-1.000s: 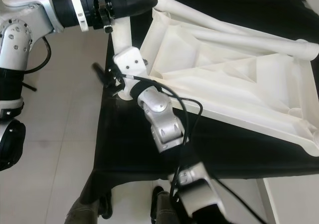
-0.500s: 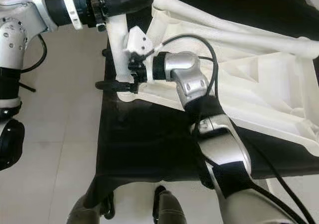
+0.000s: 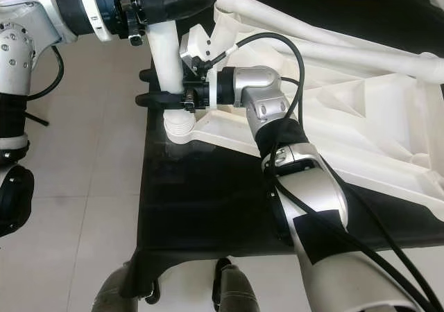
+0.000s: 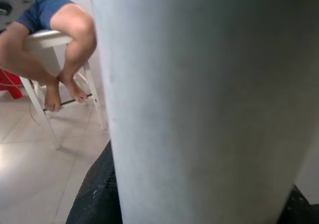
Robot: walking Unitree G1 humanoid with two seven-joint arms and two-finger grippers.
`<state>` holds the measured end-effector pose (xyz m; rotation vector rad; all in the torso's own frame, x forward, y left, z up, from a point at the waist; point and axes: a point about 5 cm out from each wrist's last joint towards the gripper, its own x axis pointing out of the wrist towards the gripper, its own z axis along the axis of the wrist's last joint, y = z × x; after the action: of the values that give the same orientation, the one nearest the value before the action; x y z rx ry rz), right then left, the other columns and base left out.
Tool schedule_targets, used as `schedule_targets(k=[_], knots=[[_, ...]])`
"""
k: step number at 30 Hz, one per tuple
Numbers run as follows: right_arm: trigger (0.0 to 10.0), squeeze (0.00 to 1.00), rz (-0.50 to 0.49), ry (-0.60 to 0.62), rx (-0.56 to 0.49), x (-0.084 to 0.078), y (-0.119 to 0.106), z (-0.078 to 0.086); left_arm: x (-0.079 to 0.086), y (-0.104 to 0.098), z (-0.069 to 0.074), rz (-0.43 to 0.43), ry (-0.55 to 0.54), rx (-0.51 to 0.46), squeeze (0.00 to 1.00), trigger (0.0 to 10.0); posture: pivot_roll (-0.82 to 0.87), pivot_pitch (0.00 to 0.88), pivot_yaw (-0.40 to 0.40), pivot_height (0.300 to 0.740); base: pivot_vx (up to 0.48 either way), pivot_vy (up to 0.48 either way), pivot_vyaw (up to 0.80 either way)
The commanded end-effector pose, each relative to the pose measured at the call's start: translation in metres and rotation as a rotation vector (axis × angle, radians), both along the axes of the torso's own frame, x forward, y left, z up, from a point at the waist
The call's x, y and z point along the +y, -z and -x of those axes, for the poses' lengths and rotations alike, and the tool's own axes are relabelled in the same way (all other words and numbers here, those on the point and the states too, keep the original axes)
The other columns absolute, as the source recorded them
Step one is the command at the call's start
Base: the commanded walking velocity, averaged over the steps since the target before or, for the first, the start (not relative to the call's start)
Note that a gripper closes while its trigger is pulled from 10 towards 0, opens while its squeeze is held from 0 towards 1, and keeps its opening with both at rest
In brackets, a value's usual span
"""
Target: Building children table
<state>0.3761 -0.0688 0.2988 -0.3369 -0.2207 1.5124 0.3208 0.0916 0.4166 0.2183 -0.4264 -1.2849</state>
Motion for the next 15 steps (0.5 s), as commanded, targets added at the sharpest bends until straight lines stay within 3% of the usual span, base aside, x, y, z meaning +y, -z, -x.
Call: schedule_targets(k=[1,7,8,12,13,14,15], knots=[[0.0,0.0,0.083,-0.179,-0.005,0.037,0.012,0.013,-0.021,0.016,0.0,-0.093,0.046,0.012,0.0,0.0,-0.05,0.308,-0.027,0.74,0.0,0.0,0.0],[0.0,0.0,0.048,-0.121,-0.032,0.037,0.013,0.01,-0.026,0.017,0.002,-0.114,0.08,-0.007,0.0,0.0,-0.06,0.305,-0.026,0.74,0.0,0.0,0.0],[0.0,0.0,0.025,-0.088,-0.038,0.037,0.014,0.008,-0.027,0.018,0.002,-0.118,0.088,-0.008,0.31,3.7,-0.06,0.305,-0.025,0.74,0.0,0.0,0.0],[0.0,0.0,-0.007,-0.045,-0.044,0.037,0.014,0.007,-0.028,0.018,0.002,-0.123,0.098,-0.008,0.31,3.7,-0.06,0.305,-0.025,0.74,0.0,0.0,0.0],[0.0,0.0,-0.015,-0.009,-0.058,0.037,0.015,0.005,-0.028,0.019,0.002,-0.134,0.095,-0.008,1.0,10.0,-0.06,0.301,-0.02,0.74,0.0,0.0,0.0],[0.0,0.0,-0.021,0.018,-0.07,0.037,0.016,0.005,-0.029,0.02,0.002,-0.142,0.092,-0.008,1.0,10.0,-0.06,0.301,-0.02,0.74,0.0,0.0,0.0],[0.0,0.0,-0.055,0.18,-0.07,0.036,0.025,-0.001,-0.029,0.018,-0.004,-0.148,0.025,-0.02,1.0,10.0,-0.06,0.301,-0.021,0.74,0.0,0.0,0.0]])
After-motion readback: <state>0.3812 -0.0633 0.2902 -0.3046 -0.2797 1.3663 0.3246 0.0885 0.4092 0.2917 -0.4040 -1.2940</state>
